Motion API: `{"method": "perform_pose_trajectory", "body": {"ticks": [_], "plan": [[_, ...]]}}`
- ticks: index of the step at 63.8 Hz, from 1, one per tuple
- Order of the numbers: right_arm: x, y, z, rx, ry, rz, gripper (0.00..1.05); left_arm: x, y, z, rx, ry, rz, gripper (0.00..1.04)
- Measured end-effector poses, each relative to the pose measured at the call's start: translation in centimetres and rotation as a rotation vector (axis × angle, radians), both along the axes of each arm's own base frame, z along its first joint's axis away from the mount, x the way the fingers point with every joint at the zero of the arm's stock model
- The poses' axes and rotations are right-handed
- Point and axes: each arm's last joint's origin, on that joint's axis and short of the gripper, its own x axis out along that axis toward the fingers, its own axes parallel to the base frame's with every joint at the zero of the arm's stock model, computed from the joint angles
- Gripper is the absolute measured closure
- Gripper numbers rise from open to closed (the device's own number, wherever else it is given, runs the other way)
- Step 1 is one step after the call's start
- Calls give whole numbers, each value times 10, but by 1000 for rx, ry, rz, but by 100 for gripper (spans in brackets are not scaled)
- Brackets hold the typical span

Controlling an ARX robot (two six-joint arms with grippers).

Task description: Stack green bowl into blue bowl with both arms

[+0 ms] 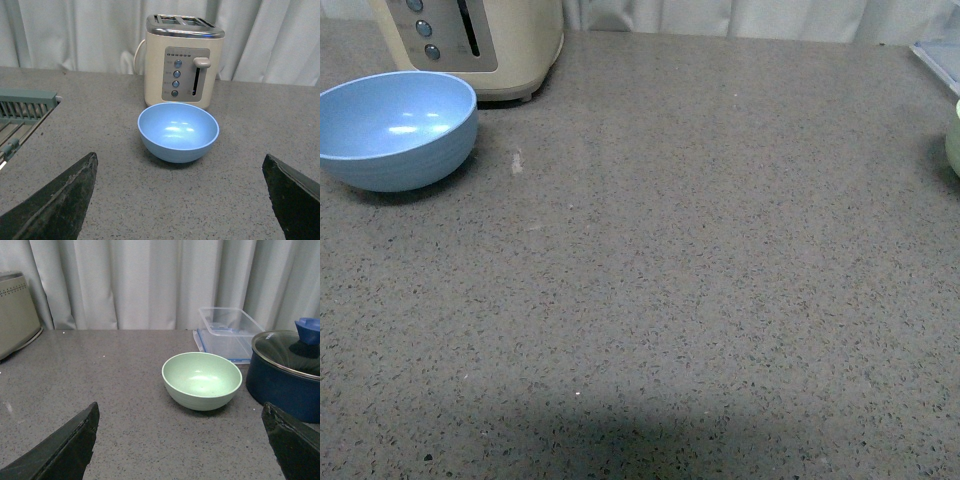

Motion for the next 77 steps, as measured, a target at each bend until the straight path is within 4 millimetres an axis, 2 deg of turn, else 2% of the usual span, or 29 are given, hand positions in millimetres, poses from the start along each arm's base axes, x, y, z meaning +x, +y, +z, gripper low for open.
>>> {"method": "perform_pose_trajectory", "body": {"ticks": [77], "plan": [[0, 0, 0, 0, 0, 0, 9, 0, 0, 0, 0, 0, 0, 6]]}}
